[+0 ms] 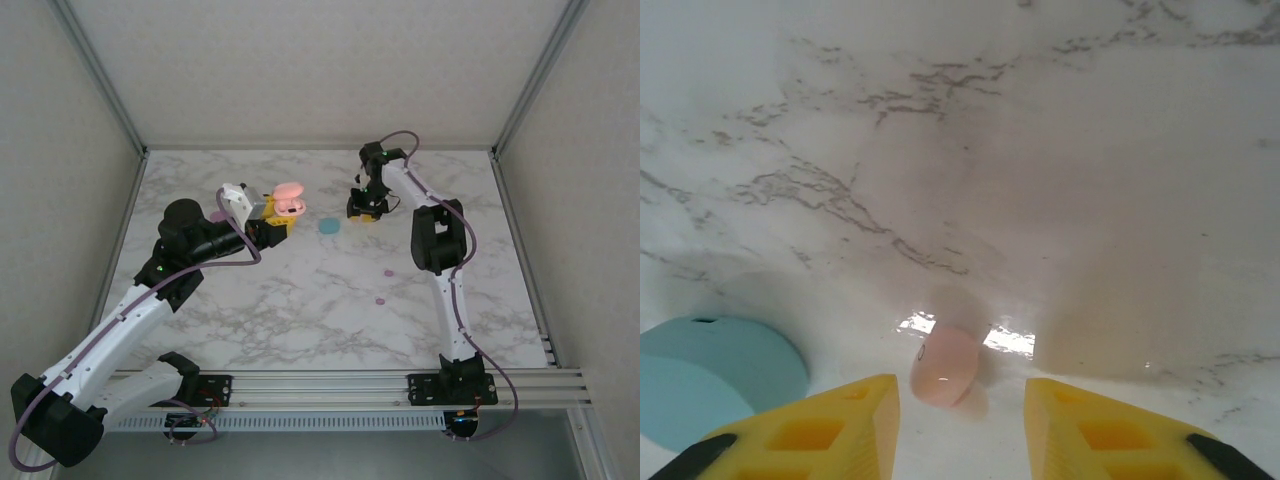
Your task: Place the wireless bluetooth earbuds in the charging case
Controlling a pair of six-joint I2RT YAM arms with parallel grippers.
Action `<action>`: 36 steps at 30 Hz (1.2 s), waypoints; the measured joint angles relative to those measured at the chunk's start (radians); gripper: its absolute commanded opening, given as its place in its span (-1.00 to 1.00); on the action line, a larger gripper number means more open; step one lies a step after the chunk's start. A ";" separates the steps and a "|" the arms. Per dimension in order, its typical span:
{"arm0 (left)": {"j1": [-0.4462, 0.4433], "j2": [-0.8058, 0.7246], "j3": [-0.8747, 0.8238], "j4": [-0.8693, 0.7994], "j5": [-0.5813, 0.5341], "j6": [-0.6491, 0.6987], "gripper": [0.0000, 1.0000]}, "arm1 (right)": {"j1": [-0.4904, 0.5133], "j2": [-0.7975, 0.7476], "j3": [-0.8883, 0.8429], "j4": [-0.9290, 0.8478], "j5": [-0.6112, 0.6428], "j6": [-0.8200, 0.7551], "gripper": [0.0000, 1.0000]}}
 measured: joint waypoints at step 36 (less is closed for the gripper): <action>0.000 0.000 0.000 -0.006 0.000 0.000 -0.62 | 0.062 0.120 0.203 -0.117 0.181 0.031 -0.58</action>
